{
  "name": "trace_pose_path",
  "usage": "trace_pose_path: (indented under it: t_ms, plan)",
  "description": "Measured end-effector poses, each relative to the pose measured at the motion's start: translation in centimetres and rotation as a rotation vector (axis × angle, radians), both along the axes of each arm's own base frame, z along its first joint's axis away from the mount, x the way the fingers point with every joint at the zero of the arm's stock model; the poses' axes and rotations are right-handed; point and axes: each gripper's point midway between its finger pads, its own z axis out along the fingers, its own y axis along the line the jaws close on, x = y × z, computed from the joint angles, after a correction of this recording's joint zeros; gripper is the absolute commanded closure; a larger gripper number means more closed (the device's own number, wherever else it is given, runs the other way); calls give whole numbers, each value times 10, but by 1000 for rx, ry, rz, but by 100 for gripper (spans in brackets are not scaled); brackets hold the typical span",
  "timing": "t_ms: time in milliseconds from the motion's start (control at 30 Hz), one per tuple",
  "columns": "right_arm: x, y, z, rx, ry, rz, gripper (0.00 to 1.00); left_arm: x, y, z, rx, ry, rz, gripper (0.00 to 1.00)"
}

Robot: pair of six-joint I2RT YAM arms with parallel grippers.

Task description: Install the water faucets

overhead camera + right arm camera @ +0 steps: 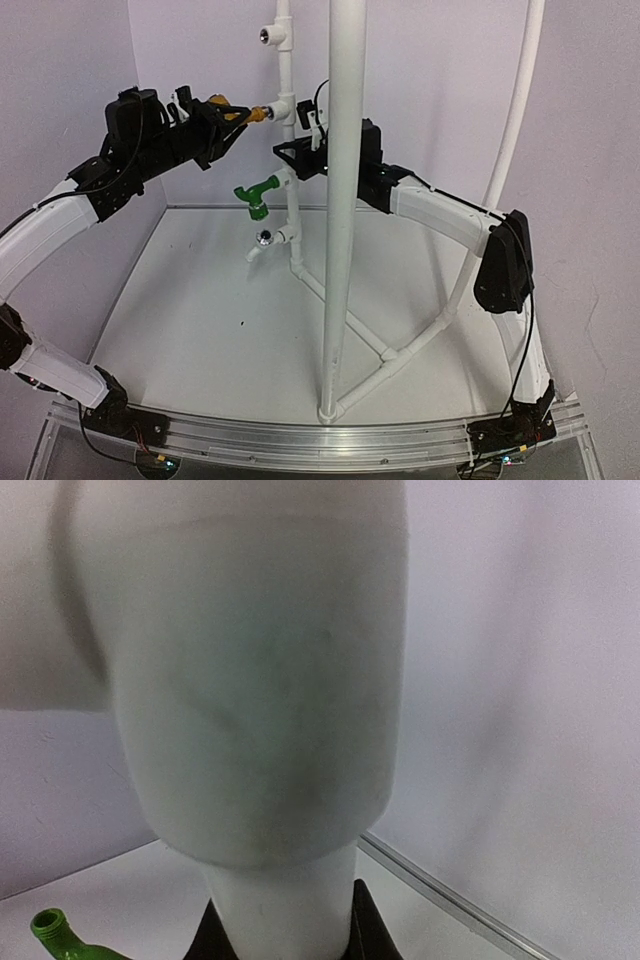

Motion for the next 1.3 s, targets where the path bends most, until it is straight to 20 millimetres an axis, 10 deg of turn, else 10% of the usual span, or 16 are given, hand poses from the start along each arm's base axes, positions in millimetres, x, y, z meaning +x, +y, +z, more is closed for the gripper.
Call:
trace_pose_path:
  t_ms: [900, 1300]
  plan:
    - [-10, -3, 0, 6, 3, 15, 100, 43, 16, -23, -91, 101, 59, 100]
    - [-9, -5, 0, 7, 3, 19, 100, 49, -11, -22, -130, 121, -107, 100]
